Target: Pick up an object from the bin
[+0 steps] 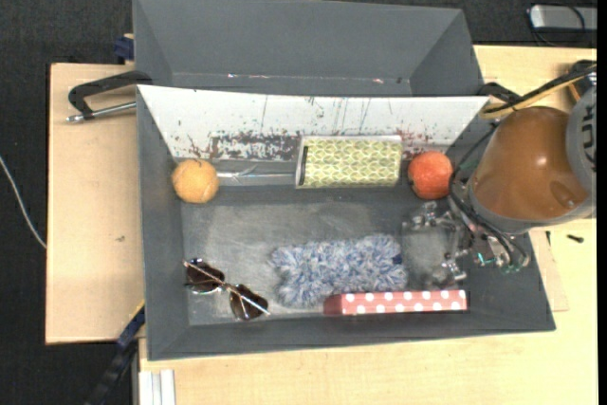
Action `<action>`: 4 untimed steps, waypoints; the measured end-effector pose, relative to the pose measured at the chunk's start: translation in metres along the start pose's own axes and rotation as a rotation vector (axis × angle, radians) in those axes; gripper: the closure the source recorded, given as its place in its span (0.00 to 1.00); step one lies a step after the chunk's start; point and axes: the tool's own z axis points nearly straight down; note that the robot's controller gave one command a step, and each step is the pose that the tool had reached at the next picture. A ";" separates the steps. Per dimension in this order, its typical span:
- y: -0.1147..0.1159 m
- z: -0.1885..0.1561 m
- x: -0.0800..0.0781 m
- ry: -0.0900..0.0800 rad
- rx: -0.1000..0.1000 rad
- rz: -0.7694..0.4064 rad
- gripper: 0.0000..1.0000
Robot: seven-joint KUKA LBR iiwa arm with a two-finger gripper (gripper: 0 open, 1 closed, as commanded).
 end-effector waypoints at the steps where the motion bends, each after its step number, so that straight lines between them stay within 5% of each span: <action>1: 0.022 -0.033 -0.004 0.028 -0.010 -0.109 0.00; 2: 0.083 -0.011 -0.021 0.032 -0.014 -0.108 1.00; 3: 0.083 -0.011 -0.021 0.032 -0.014 -0.108 1.00; 4: 0.084 -0.162 -0.035 0.031 -0.013 -0.124 1.00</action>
Offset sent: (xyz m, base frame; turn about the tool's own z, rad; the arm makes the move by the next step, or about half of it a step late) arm 0.0016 0.0839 0.0094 -0.1062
